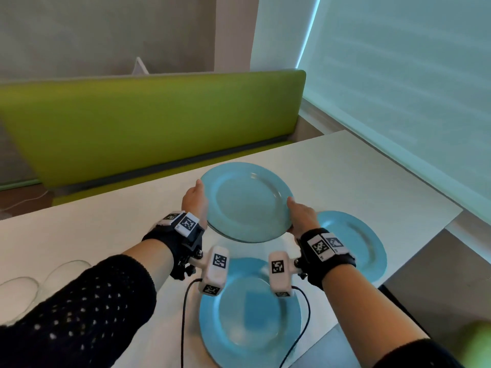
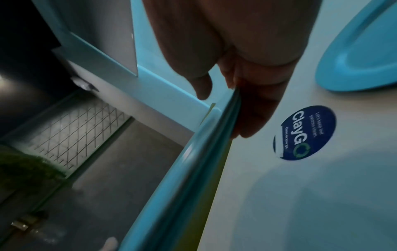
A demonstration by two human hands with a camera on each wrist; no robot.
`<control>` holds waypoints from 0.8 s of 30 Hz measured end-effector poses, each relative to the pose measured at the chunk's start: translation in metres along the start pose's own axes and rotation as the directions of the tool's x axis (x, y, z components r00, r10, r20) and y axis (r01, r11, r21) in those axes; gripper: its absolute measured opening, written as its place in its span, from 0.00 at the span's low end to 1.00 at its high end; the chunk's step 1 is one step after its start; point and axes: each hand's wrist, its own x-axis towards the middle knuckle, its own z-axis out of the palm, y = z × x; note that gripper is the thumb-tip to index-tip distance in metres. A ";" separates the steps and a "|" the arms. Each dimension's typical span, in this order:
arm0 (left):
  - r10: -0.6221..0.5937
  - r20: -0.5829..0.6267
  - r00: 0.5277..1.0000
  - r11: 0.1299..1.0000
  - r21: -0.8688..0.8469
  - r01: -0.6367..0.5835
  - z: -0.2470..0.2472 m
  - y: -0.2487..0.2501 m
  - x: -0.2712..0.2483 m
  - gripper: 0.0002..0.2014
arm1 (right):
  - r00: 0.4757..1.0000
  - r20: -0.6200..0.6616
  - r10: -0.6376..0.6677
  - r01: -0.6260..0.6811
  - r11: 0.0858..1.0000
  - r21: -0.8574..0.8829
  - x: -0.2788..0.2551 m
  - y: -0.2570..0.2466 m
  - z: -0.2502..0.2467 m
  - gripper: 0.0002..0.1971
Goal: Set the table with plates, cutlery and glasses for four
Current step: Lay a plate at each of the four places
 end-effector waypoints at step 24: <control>-0.013 -0.635 0.772 0.994 -0.094 -0.060 -0.154 0.039 0.075 0.26 | 0.961 0.054 0.270 -0.273 0.911 0.309 0.056 0.028 0.084 0.19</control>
